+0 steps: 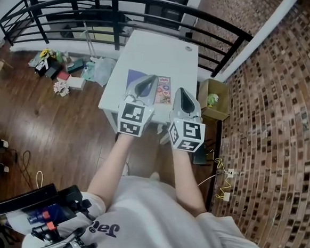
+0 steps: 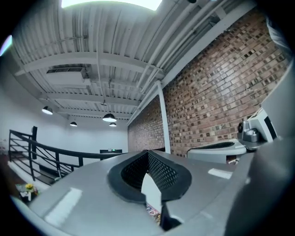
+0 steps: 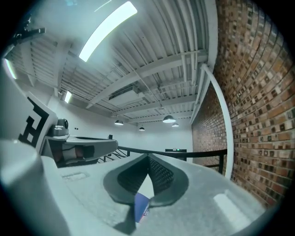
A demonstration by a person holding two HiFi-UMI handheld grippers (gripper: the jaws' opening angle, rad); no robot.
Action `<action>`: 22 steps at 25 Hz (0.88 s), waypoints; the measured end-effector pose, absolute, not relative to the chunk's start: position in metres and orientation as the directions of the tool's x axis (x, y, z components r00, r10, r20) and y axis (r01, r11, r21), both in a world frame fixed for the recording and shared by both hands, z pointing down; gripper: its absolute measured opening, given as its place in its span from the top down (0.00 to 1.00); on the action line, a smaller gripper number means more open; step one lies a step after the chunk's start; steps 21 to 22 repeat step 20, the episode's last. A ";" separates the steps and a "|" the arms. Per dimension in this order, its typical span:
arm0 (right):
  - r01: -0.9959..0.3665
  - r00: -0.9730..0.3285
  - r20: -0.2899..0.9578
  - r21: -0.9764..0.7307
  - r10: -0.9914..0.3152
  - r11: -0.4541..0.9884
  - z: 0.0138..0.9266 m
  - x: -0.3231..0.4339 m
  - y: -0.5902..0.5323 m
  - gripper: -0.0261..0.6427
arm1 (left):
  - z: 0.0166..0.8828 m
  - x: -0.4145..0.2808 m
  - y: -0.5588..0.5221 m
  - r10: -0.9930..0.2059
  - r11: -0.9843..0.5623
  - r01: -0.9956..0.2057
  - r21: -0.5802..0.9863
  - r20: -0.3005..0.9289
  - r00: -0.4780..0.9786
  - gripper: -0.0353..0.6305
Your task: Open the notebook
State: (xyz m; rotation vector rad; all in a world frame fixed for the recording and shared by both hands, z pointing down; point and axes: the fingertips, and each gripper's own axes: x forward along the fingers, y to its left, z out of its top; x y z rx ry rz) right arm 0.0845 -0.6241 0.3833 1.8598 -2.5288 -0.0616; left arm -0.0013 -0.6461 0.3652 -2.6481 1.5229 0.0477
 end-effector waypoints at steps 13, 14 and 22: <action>-0.928 -0.371 0.012 0.042 -0.929 0.371 0.389 0.063 -0.631 0.98 | 0.370 -0.034 -0.651 -0.915 -0.399 -0.916 -0.033 -0.056 0.400 0.92; -0.927 -0.372 0.014 0.040 -0.928 0.372 0.389 0.063 -0.632 0.98 | 0.370 -0.038 -0.653 -0.919 -0.390 -0.920 -0.031 -0.055 0.391 0.92; -0.932 -0.360 0.019 0.036 -0.933 0.361 0.386 0.062 -0.643 0.98 | 0.368 -0.053 -0.662 -0.932 -0.359 -0.933 -0.018 -0.048 0.360 0.92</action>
